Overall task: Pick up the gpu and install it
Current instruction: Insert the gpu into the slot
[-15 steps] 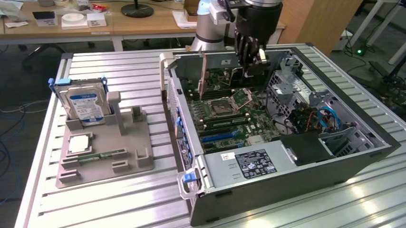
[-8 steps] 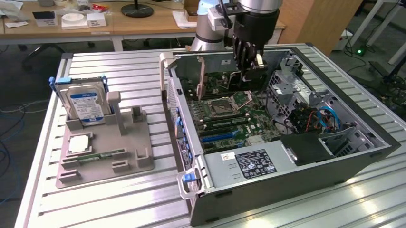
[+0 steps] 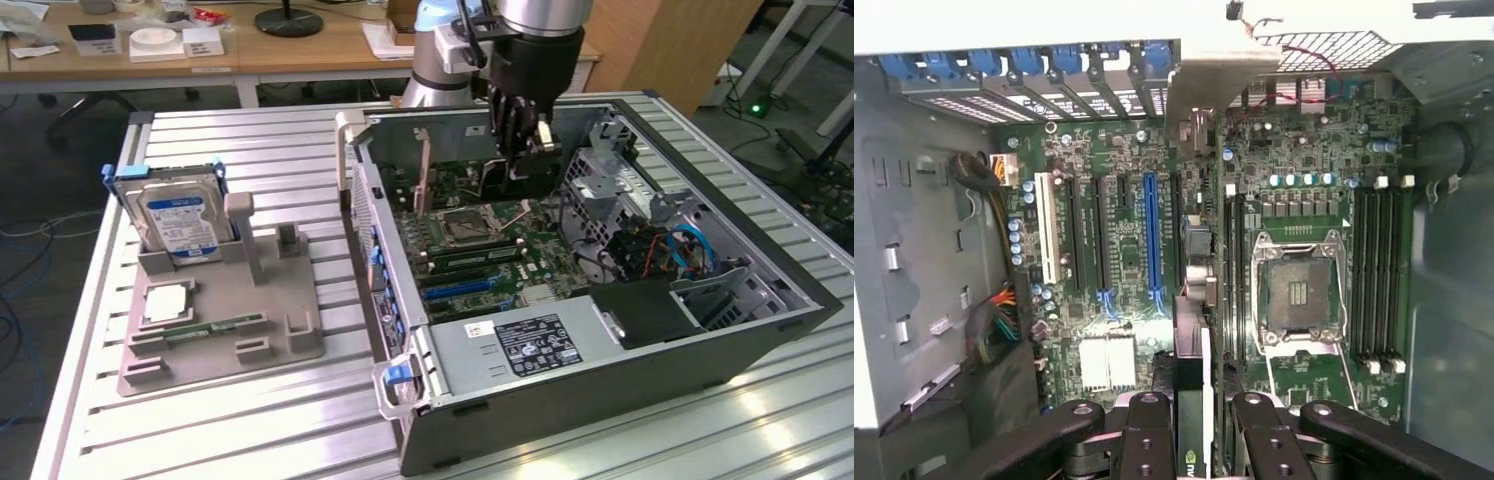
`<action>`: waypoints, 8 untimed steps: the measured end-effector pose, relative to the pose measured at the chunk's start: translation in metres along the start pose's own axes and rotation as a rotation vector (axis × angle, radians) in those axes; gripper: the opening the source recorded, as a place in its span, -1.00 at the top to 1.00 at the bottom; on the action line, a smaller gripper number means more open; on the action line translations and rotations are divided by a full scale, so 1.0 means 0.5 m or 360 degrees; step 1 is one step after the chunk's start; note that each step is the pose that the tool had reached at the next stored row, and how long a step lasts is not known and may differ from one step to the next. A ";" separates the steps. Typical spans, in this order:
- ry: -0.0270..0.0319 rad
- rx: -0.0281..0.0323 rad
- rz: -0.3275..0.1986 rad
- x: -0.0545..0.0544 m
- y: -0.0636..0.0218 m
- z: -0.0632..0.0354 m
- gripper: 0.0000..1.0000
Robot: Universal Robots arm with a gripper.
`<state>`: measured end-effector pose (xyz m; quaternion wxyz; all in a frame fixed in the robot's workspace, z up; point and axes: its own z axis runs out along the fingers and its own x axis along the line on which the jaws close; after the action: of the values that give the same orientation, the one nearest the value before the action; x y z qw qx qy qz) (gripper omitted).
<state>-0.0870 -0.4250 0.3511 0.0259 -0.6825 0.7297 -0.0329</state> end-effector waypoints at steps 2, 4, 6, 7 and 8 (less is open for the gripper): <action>-0.00005 -0.00001 0.0000 0.001 0.003 0.007 0.46; -0.00070 -0.00004 -0.0007 0.003 0.006 0.012 0.46; -0.00105 -0.00003 -0.0031 0.004 0.008 0.018 0.46; -0.00122 -0.00005 -0.0035 0.004 0.008 0.021 0.46; -0.00192 -0.00011 -0.0036 0.004 0.009 0.023 0.46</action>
<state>-0.0905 -0.4269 0.3392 0.0297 -0.6909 0.7217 -0.0288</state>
